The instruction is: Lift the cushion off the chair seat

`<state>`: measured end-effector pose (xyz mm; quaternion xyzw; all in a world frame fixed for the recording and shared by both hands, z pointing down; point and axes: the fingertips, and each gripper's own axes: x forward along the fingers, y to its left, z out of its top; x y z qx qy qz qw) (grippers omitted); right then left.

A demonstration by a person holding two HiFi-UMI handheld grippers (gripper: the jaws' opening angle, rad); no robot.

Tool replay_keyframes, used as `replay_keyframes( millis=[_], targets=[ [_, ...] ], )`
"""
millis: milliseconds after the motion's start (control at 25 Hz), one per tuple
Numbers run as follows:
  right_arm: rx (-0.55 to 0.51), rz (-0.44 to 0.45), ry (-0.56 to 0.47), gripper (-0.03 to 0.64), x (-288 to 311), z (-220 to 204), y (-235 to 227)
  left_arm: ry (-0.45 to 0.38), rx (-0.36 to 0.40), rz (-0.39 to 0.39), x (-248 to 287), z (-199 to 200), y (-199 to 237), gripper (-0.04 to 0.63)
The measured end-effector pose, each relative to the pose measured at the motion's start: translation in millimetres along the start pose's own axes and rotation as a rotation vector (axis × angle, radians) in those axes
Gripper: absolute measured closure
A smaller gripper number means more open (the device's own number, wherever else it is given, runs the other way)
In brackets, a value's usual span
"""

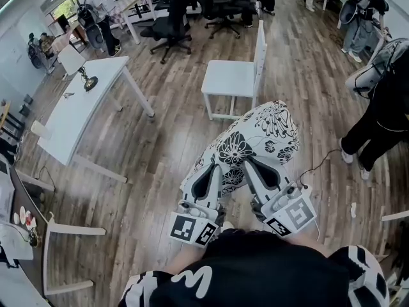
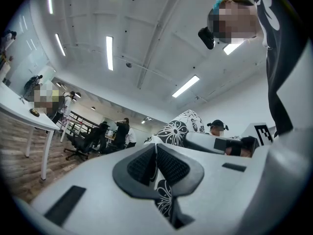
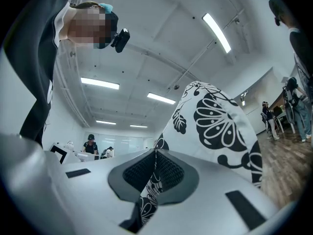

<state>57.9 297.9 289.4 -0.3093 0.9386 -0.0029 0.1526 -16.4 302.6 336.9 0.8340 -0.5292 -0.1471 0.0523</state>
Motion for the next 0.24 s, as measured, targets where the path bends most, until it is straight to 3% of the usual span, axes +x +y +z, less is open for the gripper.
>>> replay_keyframes(
  millis=[240],
  targets=[
    [-0.003, -0.008, 0.001, 0.595, 1.3, -2.7, -1.1, -0.002, 0.003, -0.009, 2.2, 0.2, 3.0, 0.583]
  ],
)
